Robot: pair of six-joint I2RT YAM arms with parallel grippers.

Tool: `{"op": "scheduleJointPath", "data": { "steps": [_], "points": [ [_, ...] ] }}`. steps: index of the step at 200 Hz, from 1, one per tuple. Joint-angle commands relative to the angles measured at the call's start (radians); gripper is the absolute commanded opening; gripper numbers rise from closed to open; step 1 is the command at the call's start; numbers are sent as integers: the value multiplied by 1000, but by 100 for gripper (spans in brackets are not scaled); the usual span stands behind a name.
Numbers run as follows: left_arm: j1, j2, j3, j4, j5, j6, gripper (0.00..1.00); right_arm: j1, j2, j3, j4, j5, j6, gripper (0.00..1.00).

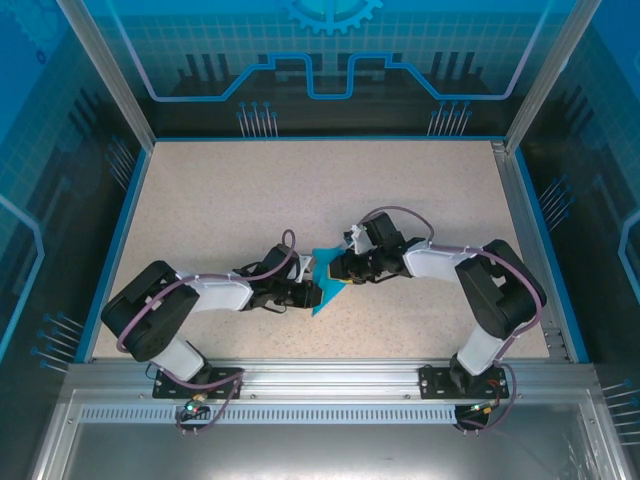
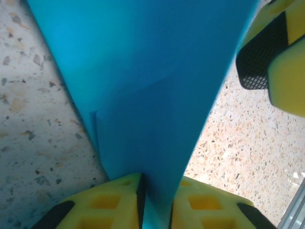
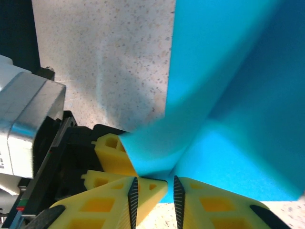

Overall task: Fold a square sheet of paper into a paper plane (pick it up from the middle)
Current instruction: Fourth fold the wing at the center of the table.

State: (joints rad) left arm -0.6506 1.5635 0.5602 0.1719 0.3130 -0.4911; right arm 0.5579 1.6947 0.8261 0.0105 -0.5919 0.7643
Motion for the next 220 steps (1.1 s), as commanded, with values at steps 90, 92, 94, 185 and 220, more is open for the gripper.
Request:
{"op": "scheduleJointPath", "data": {
  "steps": [90, 92, 94, 185, 220],
  "points": [
    [-89, -217, 46, -218, -194, 5, 44, 12, 60, 47, 24, -37, 24, 29],
    [-95, -219, 46, -219, -209, 0, 44, 13, 60, 48, 23, -37, 24, 29],
    [-100, -221, 45, -220, -218, -5, 45, 12, 59, 48, 22, -37, 24, 29],
    [-274, -102, 95, -252, -618, -126, 46, 12, 52, 47, 8, -31, 21, 29],
    [-299, -41, 129, -236, -640, -129, 40, 10, 57, 48, -9, -33, 14, 29]
  ]
}}
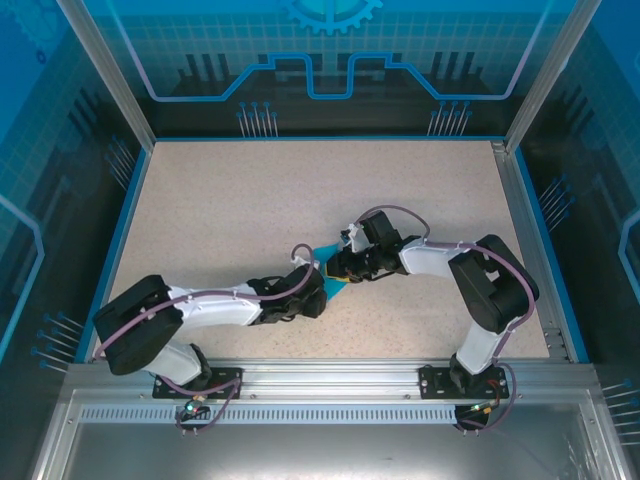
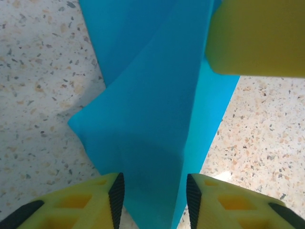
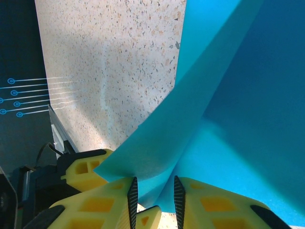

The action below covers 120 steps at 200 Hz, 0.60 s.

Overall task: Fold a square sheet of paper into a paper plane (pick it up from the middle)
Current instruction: Fourth fold the wing at the center of the table.

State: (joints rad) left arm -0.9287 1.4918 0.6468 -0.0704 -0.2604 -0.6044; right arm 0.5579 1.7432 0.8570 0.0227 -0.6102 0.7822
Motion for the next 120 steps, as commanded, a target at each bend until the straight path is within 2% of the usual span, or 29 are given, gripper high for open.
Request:
{"op": "scheduleJointPath", "data": {
  "steps": [1, 40, 82, 120],
  "points": [
    [-21, 32, 44, 5, -71, -16, 39, 10, 9, 16, -21, -14, -4, 29],
    [-29, 38, 45, -1, -105, -25, 29, 8, 10, 42, -28, -13, -5, 29],
    [-32, 36, 41, 2, -101, -12, 25, 6, 13, 45, -32, -13, -6, 29],
    [-33, 41, 39, 28, -78, -3, 17, 3, 6, 42, -44, -4, -8, 29]
  ]
}}
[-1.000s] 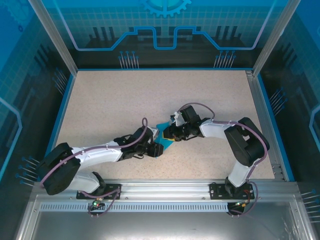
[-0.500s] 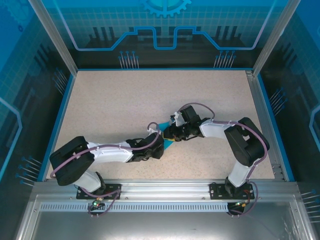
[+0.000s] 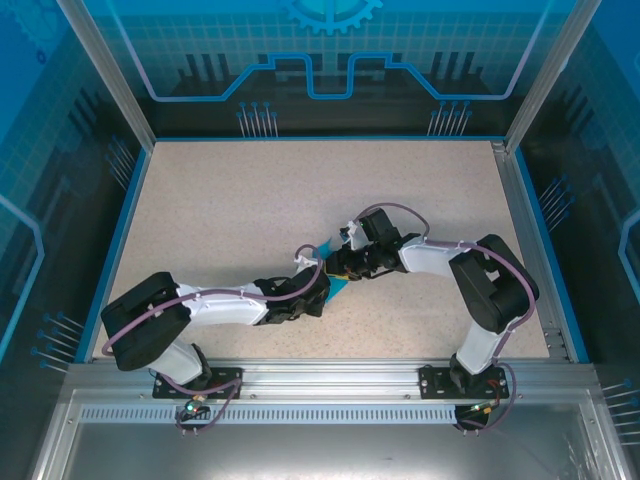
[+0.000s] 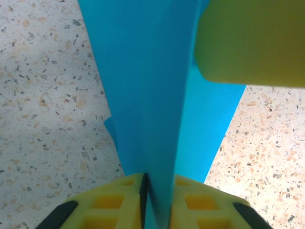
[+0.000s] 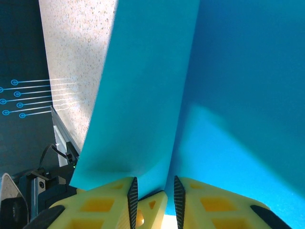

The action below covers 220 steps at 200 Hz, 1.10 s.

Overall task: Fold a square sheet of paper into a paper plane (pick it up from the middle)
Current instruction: Fourth fold the wing at the center of the table.

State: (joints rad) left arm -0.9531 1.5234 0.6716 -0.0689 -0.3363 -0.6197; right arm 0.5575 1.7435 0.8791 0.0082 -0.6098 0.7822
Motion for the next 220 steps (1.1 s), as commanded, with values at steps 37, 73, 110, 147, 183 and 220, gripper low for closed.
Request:
{"op": "scheduleJointPath", "data": {
  "steps": [37, 73, 110, 147, 183, 220],
  "points": [
    [-7, 29, 22, 52, 30, 28, 8, -19, -44, -31, -42, 24, -8, 29],
    [22, 29, -8, 133, 124, 38, 6, -61, -107, -85, -57, 30, -15, 30],
    [85, 38, -29, 203, 271, 60, 6, -74, -155, -114, -82, 30, -38, 29],
    [141, 53, -58, 241, 365, 67, 7, -66, -177, -118, -75, 27, -43, 25],
    [145, 70, -30, 171, 365, 120, 7, -63, -136, -114, -70, 30, -41, 25],
    [154, 90, -6, 105, 366, 165, 6, -53, -99, -112, -25, 19, -15, 23]
  ]
}}
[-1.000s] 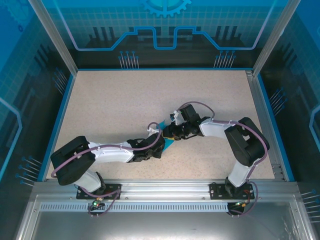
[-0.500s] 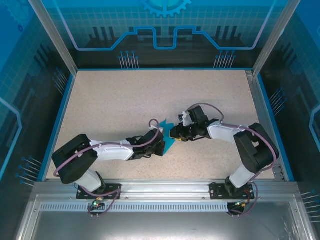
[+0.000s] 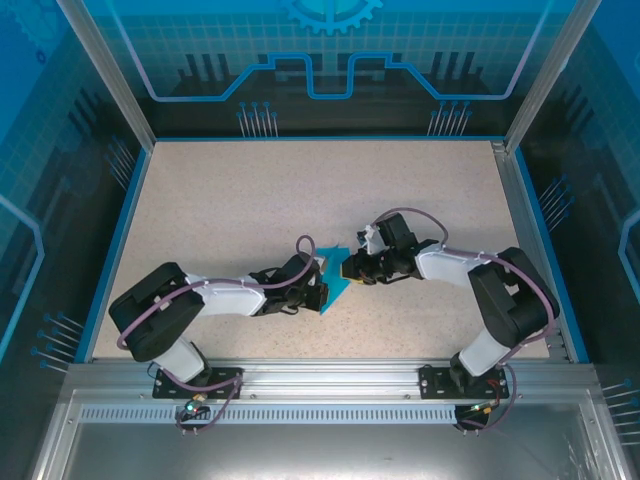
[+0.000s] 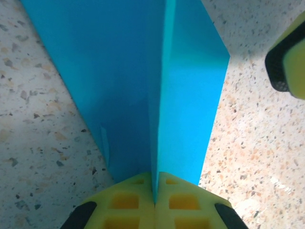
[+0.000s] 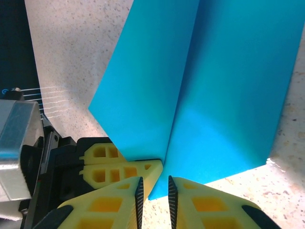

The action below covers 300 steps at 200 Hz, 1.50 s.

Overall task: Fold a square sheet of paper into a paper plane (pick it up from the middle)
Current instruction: Fourth fold the wing at the center of the table.

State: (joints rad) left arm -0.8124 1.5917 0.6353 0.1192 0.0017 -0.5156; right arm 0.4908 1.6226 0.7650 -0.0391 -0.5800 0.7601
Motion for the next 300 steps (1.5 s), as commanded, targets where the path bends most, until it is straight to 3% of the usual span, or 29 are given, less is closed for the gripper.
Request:
{"op": "scheduleJointPath", "data": {
  "steps": [1, 65, 95, 183, 205, 255, 300],
  "points": [
    [12, 22, 30, -84, 28, 61, 6, 14, 23, 3, 21, -10, 7, 22],
    [65, 7, 8, -123, 121, 129, 5, 54, 47, 29, 14, -10, -3, 19],
    [81, 21, 4, -107, 182, 129, 6, 60, 33, 10, 95, -38, 48, 16],
    [93, 52, -2, -76, 228, 118, 10, 62, 119, 69, 224, -93, 139, 18],
    [94, 50, 0, -76, 228, 116, 13, 63, 142, 71, 219, -74, 133, 18],
    [94, 12, 9, -84, 244, 90, 32, 62, 149, 82, 153, -37, 97, 18],
    [92, -56, -27, -28, 247, 22, 36, 60, 150, 78, 145, -30, 93, 18]
  ]
}}
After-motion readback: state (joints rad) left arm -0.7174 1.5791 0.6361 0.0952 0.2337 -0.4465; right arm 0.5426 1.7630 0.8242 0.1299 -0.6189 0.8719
